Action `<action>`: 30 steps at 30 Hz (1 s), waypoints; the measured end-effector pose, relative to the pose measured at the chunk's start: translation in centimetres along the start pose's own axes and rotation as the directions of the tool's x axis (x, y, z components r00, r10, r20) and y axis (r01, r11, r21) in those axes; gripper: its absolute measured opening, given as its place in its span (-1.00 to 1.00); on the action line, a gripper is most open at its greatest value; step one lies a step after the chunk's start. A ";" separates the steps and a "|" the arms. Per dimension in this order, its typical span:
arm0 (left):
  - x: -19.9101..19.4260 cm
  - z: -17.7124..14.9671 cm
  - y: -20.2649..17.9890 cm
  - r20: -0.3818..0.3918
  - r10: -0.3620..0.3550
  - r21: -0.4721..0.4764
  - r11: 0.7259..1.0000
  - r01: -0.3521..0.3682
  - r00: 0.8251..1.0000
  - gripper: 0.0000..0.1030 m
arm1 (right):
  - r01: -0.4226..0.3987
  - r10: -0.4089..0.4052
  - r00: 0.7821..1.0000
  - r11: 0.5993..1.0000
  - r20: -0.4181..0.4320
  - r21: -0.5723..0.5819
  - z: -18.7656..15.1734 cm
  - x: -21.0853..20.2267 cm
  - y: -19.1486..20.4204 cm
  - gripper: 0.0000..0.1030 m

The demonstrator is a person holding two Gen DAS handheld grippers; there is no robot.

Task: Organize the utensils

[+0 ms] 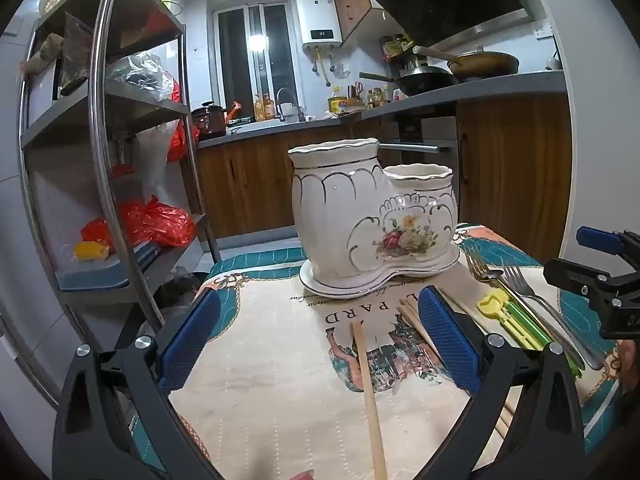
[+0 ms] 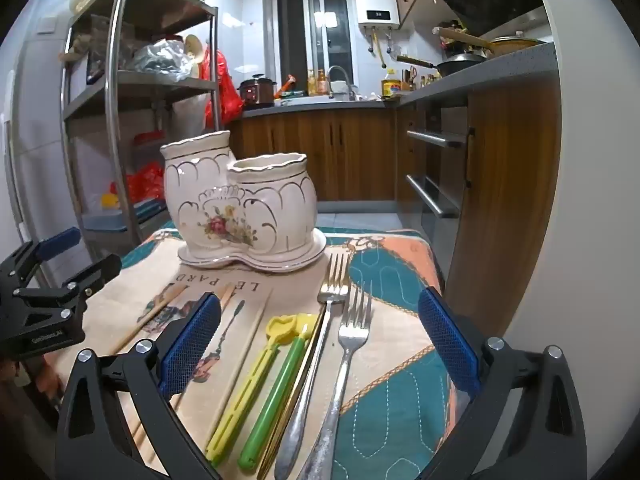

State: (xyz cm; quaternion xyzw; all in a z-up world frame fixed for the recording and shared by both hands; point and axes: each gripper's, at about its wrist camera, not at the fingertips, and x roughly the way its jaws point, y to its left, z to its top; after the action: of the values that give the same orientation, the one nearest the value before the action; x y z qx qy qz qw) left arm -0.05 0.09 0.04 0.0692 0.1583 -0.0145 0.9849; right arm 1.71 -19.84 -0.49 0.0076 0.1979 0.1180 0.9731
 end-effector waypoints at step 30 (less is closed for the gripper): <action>0.2 -0.1 0.9 -0.013 0.002 -0.037 0.999 -0.002 1.000 0.90 | 0.005 -0.004 1.000 1.000 0.011 -0.011 0.0 -0.1 0.1 0.90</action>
State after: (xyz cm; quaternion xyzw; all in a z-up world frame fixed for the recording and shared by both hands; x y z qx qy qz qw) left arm 0.18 0.95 0.03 0.0514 0.1650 -0.0100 0.9849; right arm 1.59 -19.78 -0.47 0.0023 0.1920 0.1169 0.9744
